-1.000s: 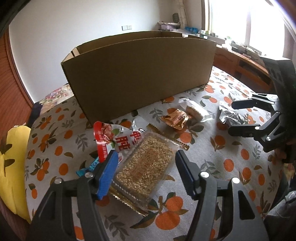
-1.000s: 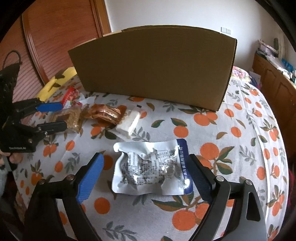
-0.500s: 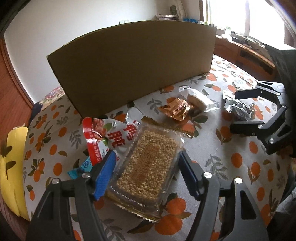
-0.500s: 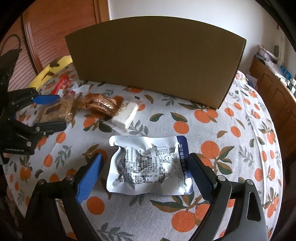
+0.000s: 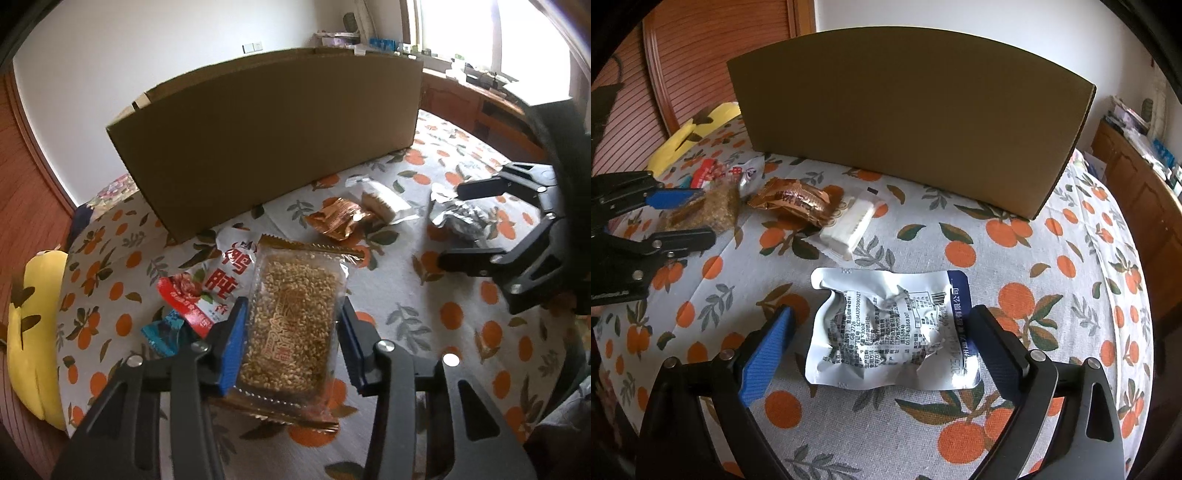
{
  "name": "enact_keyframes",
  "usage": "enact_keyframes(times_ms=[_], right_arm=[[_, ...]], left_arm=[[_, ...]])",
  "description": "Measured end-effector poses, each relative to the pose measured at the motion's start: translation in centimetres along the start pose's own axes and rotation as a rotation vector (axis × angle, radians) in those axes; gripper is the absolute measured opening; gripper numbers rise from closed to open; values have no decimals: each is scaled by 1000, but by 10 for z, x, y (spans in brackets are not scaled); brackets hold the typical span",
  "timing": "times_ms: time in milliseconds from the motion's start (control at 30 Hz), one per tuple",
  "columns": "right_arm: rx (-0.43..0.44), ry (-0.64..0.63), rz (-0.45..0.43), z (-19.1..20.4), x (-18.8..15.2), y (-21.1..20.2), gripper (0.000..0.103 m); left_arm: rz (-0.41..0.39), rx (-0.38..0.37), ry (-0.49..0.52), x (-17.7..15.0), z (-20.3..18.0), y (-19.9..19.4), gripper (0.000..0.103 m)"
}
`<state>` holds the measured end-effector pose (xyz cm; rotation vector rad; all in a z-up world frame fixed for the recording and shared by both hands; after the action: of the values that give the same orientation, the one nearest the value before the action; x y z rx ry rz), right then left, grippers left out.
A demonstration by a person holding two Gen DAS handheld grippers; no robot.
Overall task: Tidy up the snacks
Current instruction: 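Grasp the clear grain-bar pack with left tool while right grasps foil pouch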
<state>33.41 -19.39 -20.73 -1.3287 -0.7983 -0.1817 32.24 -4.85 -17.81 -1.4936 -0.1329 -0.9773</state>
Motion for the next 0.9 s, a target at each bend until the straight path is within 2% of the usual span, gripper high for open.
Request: enact_keyframes(times_ms=[667,833,867,900], right_arm=[[-1,-6,10,2,0,2,97],[11,-16,20,6,-1,-1,88],[13,-15,18,7,-1,-3,79],[14,-17,21,8,-2,-5,74]], left_arm=[[-82,2,-125,-3,-14,-53,45],[-97,1,-141,-5,-20,-62,45],[-102,0,-144,-5,-22,-64,45],[-105,-2,-146,-6,-23,-65,45]])
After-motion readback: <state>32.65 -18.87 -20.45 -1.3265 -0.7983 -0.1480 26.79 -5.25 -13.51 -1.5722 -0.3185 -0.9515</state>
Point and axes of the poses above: each gripper's, at about its wrist camera, not at the fingertips, and y roughly the way its jaws point, z to its left, x to its top, the point moved 8 cm from there along y, roughly the way its jaws point, and after that the axes turned 3 degrees about x, right-handed, at the moved point
